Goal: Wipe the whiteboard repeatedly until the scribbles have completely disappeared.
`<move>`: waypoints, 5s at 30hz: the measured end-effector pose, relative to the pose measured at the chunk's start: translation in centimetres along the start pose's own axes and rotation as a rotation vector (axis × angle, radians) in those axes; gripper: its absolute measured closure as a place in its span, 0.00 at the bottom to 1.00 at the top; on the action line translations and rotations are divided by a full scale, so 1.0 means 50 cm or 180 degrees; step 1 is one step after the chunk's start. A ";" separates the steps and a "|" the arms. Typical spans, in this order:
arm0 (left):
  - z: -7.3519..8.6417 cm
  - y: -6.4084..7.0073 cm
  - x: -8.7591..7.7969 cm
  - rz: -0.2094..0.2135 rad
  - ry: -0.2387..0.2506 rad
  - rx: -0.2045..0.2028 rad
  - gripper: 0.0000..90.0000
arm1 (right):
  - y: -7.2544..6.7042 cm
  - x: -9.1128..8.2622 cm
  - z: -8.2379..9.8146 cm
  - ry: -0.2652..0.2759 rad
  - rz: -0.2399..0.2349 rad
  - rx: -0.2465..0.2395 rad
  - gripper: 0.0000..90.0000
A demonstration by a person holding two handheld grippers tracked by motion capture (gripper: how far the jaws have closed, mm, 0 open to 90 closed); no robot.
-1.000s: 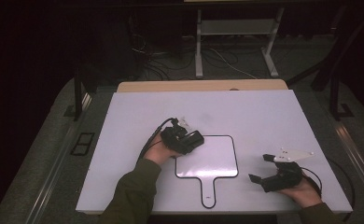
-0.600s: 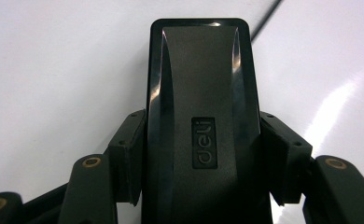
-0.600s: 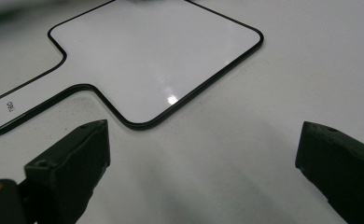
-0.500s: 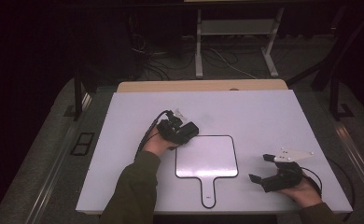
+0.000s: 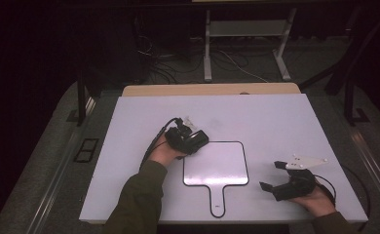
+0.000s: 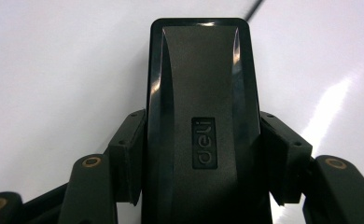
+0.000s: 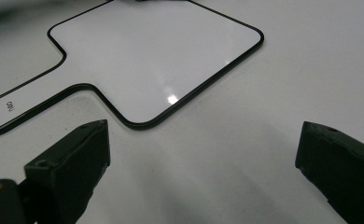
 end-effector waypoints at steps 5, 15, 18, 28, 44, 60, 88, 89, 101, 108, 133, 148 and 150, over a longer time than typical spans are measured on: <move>-0.001 -0.023 0.002 -0.0029 0.0033 -0.0054 0.43 | 0.001 -0.001 0.000 0.0003 -0.0003 0.0007 0.02; 0.004 0.019 -0.003 0.0079 0.0008 0.0040 0.43 | 0.000 0.000 0.000 -0.0001 -0.0003 0.0005 0.02; 0.006 0.027 -0.004 0.0107 0.0021 0.0057 0.43 | 0.000 0.000 0.000 -0.0002 -0.0001 0.0006 0.02; -0.004 -0.018 0.004 -0.0015 0.0014 -0.0087 0.43 | 0.001 -0.001 0.000 0.0000 -0.0003 0.0011 0.02; -0.001 0.014 -0.001 0.0137 0.0036 -0.0013 0.43 | 0.000 0.000 0.000 -0.0001 -0.0008 0.0005 0.02; 0.001 0.014 -0.009 0.0183 0.0133 -0.0074 0.43 | 0.002 -0.002 0.000 0.0006 -0.0005 0.0009 0.02; 0.000 -0.020 -0.009 -0.0061 0.0139 -0.0089 0.44 | 0.002 -0.003 0.001 0.0000 -0.0004 0.0009 0.02; -0.001 -0.018 -0.010 -0.0067 0.0118 -0.0010 0.44 | 0.003 -0.003 0.001 0.0001 -0.0005 0.0012 0.02; -0.005 -0.009 -0.006 -0.0119 0.0140 0.0032 0.44 | 0.001 -0.003 0.000 -0.0001 -0.0004 0.0011 0.02; -0.005 -0.011 -0.006 -0.0098 0.0082 0.0041 0.44 | 0.004 -0.003 0.000 0.0007 -0.0003 0.0020 0.02; -0.011 0.004 -0.006 -0.0081 -0.0013 0.0256 0.44 | 0.003 0.003 0.000 -0.0016 0.0003 0.0019 0.02; -0.009 0.014 -0.007 -0.0123 -0.0052 0.0345 0.44 | 0.002 0.000 0.003 -0.0023 0.0011 0.0010 0.02; -0.008 0.005 -0.007 -0.0123 -0.0034 0.0265 0.44 | 0.000 0.000 0.003 -0.0029 0.0008 0.0013 0.02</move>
Point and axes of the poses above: each handheld gripper's, and its own axes: x roughly forward along the jaws, z roughly out of its underside, y roughly to its right, the point moved 6 cm from there along x, roughly forward along the jaws, and after that the axes turned 2 degrees about x, right-handed, at the moved point
